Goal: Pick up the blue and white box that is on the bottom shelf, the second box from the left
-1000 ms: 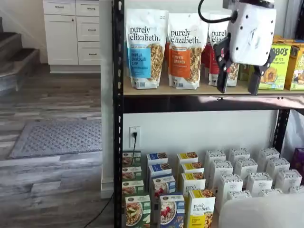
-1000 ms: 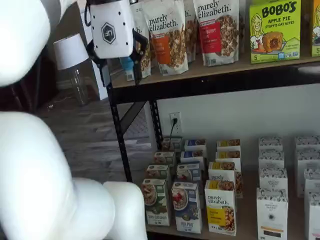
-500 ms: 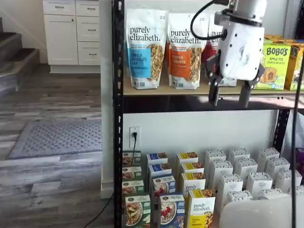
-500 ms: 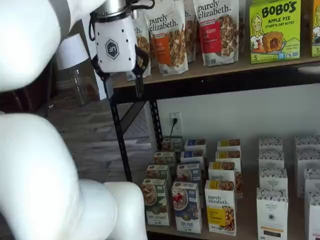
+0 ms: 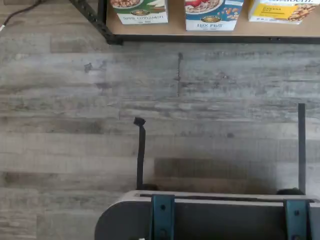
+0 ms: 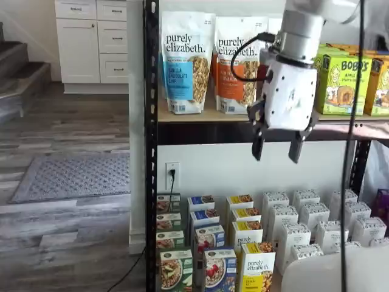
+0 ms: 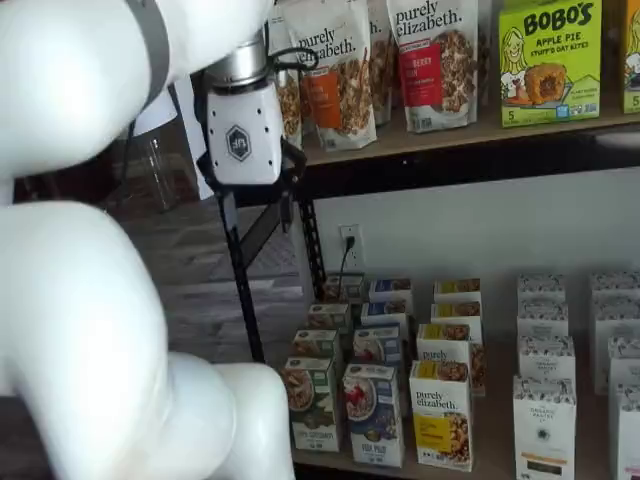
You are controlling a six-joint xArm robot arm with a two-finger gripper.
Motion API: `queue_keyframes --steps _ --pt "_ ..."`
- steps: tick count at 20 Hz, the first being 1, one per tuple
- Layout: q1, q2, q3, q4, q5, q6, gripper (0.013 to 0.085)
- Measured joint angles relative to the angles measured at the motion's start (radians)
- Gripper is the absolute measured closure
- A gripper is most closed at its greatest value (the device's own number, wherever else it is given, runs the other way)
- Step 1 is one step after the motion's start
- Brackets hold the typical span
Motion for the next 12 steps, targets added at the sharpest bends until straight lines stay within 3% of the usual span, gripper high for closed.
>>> queue_keyframes --steps 12 --pt "0.043 0.083 0.159 -0.042 -0.260 0.022 0.0130"
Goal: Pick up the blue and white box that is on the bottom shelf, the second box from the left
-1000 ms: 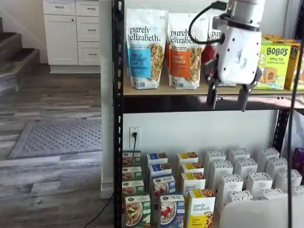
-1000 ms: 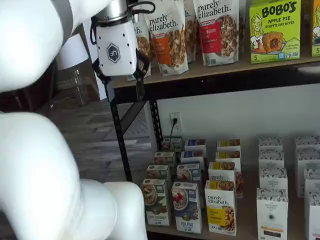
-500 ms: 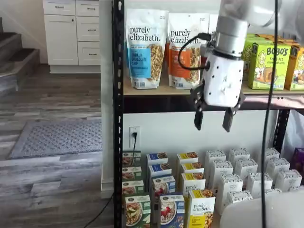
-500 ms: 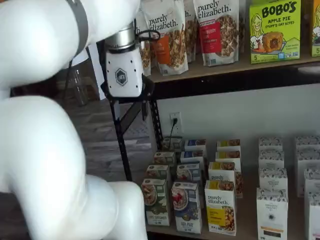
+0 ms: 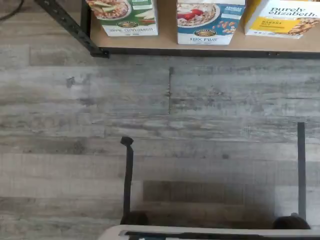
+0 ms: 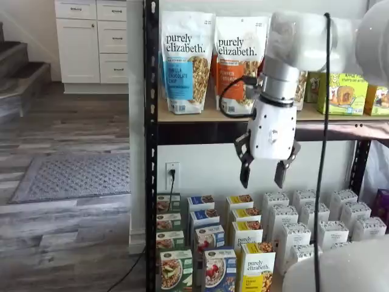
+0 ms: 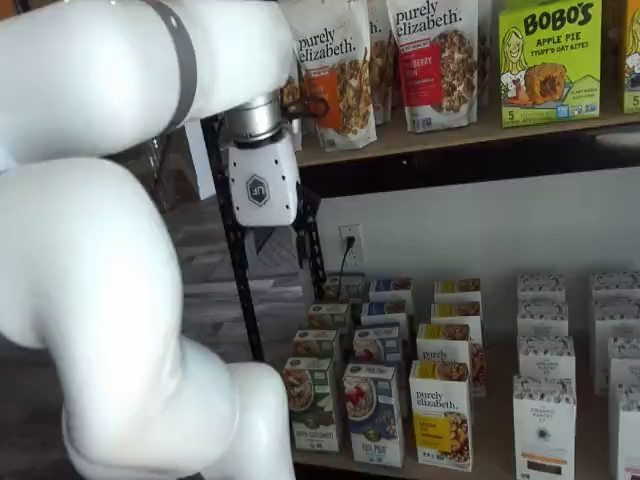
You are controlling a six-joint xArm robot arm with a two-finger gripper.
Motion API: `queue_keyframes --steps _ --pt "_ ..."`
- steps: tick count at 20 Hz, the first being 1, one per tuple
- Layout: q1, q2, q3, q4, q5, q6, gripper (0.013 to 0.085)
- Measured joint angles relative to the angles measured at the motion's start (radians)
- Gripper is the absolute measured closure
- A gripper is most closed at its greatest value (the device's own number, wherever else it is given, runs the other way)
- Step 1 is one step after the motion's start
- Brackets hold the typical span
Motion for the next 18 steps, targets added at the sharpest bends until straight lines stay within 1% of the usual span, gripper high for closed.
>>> queue_keyframes --steps 5,7,11,16,18 --pt "0.021 0.045 0.065 -0.023 -0.136 0.018 0.0130" --pt "0.020 0.056 0.090 -0.016 -0.195 0.013 0.0130" --pt "0.020 0.104 0.114 -0.009 -0.272 0.006 0.0130" --pt "0.024 0.164 0.145 -0.009 -0.382 0.003 0.0130" --pt "0.028 0.194 0.154 -0.019 -0.424 0.011 0.0130"
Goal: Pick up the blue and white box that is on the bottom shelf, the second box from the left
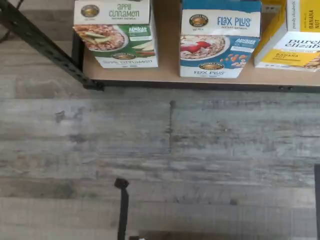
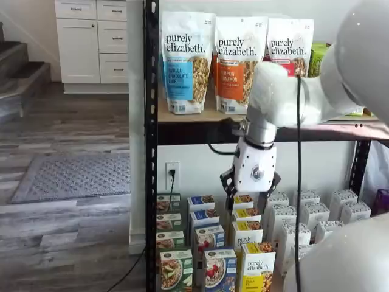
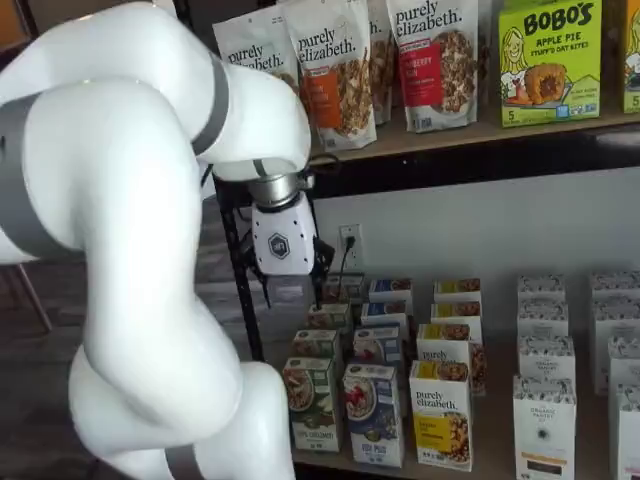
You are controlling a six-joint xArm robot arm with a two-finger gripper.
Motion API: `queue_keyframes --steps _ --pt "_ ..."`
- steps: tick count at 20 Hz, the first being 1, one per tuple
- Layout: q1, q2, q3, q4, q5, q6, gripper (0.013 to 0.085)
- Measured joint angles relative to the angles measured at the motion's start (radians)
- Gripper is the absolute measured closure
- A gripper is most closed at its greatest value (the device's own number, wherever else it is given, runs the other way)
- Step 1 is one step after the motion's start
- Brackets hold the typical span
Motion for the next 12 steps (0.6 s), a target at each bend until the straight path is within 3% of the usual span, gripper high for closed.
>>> queue_keyframes --steps 3,12 --pt "0.005 0.056 0.011 -0.007 -0.062 0.006 0.0130" --pt "-0.001 0.218 0.031 0.033 -0.221 -0.035 0.0130"
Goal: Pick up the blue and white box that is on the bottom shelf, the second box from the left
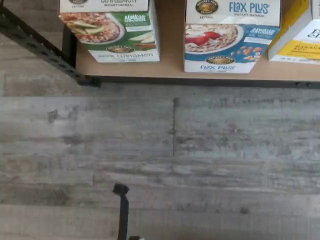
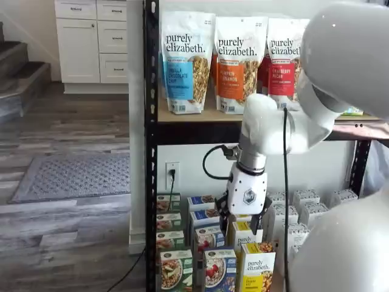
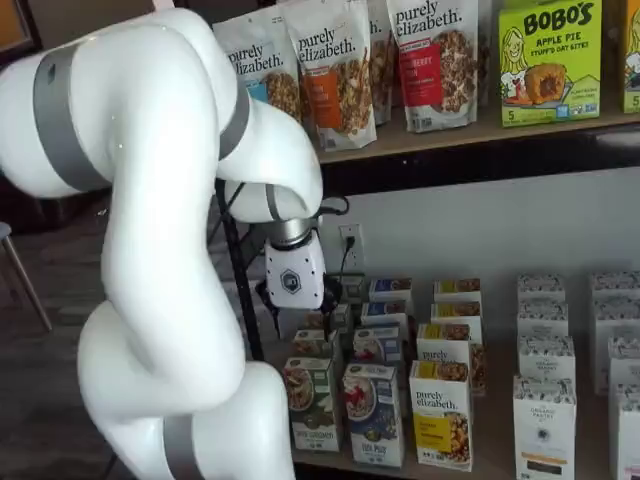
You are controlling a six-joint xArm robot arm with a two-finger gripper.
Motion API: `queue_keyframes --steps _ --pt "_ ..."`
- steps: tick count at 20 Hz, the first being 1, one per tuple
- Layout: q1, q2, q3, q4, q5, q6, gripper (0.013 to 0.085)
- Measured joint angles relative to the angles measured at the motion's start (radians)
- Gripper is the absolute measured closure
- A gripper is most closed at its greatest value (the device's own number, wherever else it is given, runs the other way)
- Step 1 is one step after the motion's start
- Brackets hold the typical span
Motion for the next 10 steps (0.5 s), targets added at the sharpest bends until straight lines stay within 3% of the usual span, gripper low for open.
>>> queue_keyframes --steps 10 --pt "0.005 0.175 0.000 0.000 -0.208 -0.008 0.0130"
